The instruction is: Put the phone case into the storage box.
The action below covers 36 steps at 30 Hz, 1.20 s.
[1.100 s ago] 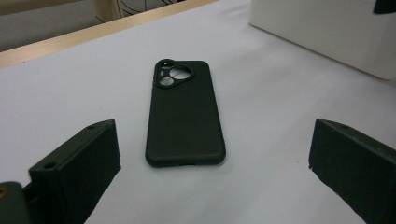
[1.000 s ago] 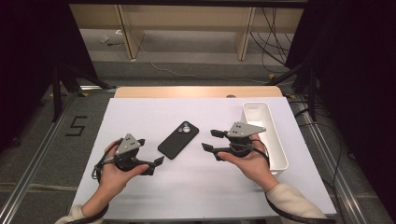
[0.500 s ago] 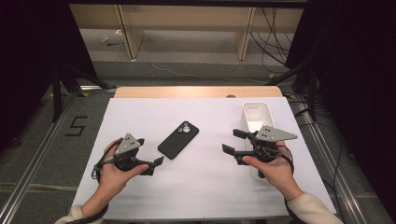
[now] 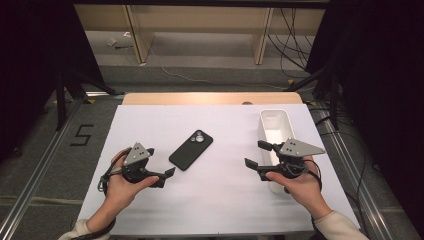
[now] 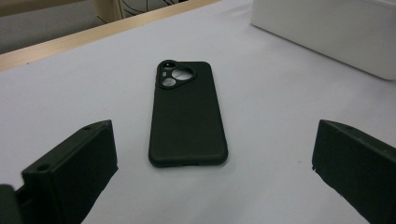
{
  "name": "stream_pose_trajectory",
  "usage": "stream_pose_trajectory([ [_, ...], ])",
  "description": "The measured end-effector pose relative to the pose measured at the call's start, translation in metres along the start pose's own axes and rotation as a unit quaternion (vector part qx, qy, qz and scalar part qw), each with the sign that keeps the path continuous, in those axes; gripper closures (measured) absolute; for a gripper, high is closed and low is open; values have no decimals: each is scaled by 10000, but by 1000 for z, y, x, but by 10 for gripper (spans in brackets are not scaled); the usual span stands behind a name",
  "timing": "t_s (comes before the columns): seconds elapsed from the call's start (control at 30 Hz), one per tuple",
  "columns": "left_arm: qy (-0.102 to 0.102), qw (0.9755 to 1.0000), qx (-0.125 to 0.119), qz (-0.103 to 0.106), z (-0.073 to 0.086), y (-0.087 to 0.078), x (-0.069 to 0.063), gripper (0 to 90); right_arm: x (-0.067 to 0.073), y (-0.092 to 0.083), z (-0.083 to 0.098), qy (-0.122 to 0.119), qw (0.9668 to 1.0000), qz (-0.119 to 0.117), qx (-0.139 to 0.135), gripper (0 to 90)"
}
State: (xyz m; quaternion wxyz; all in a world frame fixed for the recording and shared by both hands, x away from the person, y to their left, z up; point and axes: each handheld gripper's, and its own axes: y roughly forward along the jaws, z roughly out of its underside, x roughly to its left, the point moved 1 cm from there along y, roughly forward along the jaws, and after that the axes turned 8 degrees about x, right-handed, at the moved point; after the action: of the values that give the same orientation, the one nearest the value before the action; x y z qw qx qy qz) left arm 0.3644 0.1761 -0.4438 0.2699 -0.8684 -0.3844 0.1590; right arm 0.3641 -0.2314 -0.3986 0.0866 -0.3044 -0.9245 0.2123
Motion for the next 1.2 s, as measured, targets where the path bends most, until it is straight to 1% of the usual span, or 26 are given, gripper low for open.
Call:
stream_pose_trajectory([
  [0.17,-16,9999,81,-77,-2,2,-1,0,-2,-6,6,0,9999,121,41,177],
  [0.33,13,9997,229,-72,-7,8,-2,0,-4,-11,11,-16,9997,218,73,158],
  [0.43,33,9993,359,-76,-10,14,-3,0,-4,-12,13,-31,9997,246,89,155],
  [0.67,194,9978,617,-158,-21,33,-3,0,-3,-14,16,-57,9995,281,106,155],
  [0.77,261,9965,773,-186,-26,44,-2,0,-3,-14,17,-57,9996,267,106,155],
  [0.83,338,9948,933,-207,-30,52,0,0,-3,-13,17,-61,9996,267,119,156],
  [0.9,372,9937,1033,-233,-34,60,1,0,-3,-14,17,-56,9996,264,112,156],
  [1.0,416,9918,1192,-216,-39,71,3,0,-3,-14,17,-60,9996,257,106,156],
  [1.13,433,9887,1421,-212,-44,88,6,0,-3,-14,18,-61,9996,260,113,157],
  [1.2,462,9865,1553,-252,-45,97,7,0,-3,-14,17,-52,9996,248,105,157],
])
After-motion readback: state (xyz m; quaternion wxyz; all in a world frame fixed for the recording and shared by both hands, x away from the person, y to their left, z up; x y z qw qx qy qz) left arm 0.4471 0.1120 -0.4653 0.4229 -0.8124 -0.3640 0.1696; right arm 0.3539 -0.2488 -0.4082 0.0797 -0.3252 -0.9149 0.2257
